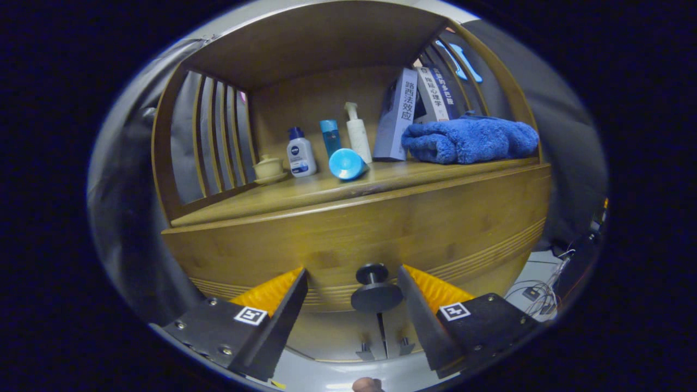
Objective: Pull open the drawer, take out the items inside it, and place them on the countertop above the cabinet.
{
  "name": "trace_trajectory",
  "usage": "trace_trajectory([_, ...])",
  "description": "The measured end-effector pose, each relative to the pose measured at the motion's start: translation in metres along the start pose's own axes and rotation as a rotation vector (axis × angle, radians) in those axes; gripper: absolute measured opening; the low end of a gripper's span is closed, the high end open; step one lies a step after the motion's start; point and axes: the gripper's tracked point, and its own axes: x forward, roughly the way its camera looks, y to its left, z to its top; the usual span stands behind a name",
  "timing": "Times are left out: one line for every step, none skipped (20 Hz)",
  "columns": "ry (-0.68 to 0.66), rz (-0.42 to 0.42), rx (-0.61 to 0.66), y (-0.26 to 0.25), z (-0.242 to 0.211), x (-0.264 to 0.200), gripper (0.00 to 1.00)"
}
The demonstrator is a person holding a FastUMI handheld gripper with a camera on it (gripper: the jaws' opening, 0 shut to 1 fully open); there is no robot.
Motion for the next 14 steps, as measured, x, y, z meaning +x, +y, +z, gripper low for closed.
trace_trajectory([0.006, 0.000, 0.000, 0.000, -0.001, 0.000, 0.99])
trace_trajectory([0.003, 0.001, 0.000, 0.000, 0.000, 0.000, 0.99])
trace_trajectory([0.005, 0.002, 0.000, 0.000, 0.000, 0.001, 0.99])
trace_trajectory([0.009, 0.002, 0.003, 0.000, -0.001, 0.000, 0.99])
trace_trajectory([0.014, 0.002, 0.011, 0.000, -0.001, 0.000, 0.99])
trace_trajectory([0.022, 0.000, 0.019, -0.001, -0.002, 0.000, 0.99])
trace_trajectory([0.029, -0.013, 0.023, -0.002, -0.002, 0.000, 0.99])
trace_trajectory([0.043, -0.039, 0.018, -0.008, -0.006, -0.002, 0.99])
trace_trajectory([0.050, -0.049, 0.014, -0.010, -0.007, -0.005, 0.99])
trace_trajectory([0.051, -0.051, 0.017, -0.010, -0.007, -0.009, 0.99])
trace_trajectory([0.052, -0.061, 0.018, -0.013, -0.009, -0.013, 0.99])
trace_trajectory([0.058, -0.072, 0.015, -0.016, -0.014, -0.019, 0.99])
trace_trajectory([0.063, -0.080, 0.012, -0.018, -0.017, -0.025, 0.99])
trace_trajectory([0.073, -0.079, 0.010, -0.018, -0.023, -0.033, 0.99])
